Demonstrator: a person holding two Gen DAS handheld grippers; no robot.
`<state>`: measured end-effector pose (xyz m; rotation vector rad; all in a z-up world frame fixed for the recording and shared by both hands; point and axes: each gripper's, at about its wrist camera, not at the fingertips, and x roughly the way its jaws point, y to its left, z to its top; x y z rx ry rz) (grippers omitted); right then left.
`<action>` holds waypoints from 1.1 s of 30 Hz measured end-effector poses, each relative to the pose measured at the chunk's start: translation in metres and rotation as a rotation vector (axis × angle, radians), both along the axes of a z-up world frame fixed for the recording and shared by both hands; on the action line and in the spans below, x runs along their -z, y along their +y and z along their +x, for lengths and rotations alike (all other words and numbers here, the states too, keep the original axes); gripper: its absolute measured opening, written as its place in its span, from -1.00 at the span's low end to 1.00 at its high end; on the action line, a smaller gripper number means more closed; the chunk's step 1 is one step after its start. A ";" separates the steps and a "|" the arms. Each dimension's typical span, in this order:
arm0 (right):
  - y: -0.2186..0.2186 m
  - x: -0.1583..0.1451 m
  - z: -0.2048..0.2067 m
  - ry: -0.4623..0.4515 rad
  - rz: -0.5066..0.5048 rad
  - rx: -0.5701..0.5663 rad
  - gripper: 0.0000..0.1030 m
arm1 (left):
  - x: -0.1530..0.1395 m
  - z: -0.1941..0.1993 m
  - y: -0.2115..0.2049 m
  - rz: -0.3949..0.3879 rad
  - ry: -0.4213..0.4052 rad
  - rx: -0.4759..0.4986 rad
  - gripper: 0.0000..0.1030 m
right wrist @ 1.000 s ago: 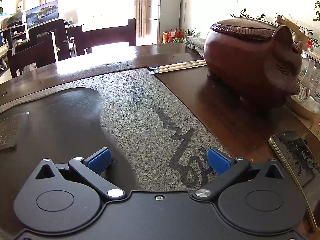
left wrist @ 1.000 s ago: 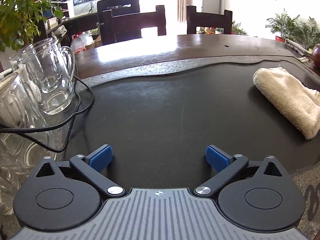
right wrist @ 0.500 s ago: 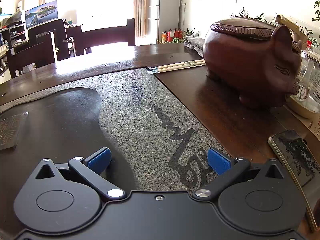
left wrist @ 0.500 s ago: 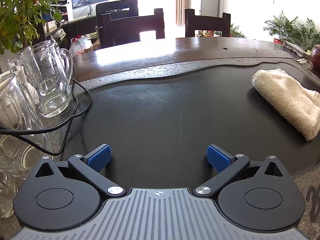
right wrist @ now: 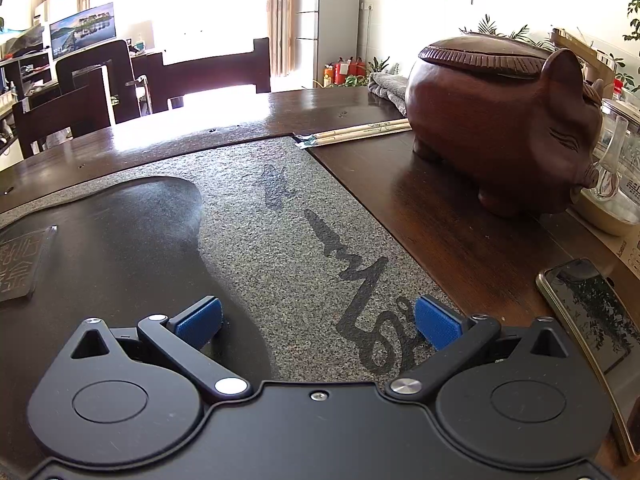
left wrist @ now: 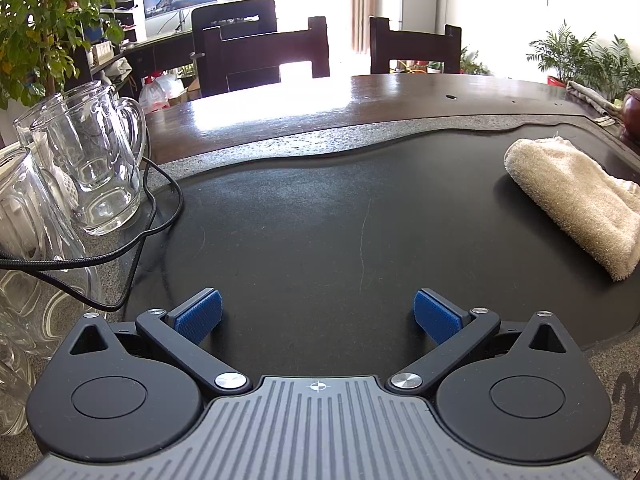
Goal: Fold towel
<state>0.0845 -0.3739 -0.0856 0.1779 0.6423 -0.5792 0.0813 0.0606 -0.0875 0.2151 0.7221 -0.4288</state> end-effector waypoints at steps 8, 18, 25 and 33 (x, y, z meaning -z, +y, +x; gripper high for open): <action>0.000 0.000 0.000 0.000 0.000 0.001 1.00 | 0.001 0.001 0.000 -0.002 0.001 0.001 1.00; 0.002 0.001 0.000 0.000 0.000 0.002 1.00 | 0.000 0.001 0.001 -0.004 0.003 0.002 1.00; 0.002 0.001 0.000 0.001 -0.001 0.002 1.00 | 0.001 0.000 0.001 -0.005 0.003 0.003 1.00; 0.002 0.001 0.000 0.001 -0.001 0.002 1.00 | 0.000 0.000 0.001 -0.005 0.003 0.002 1.00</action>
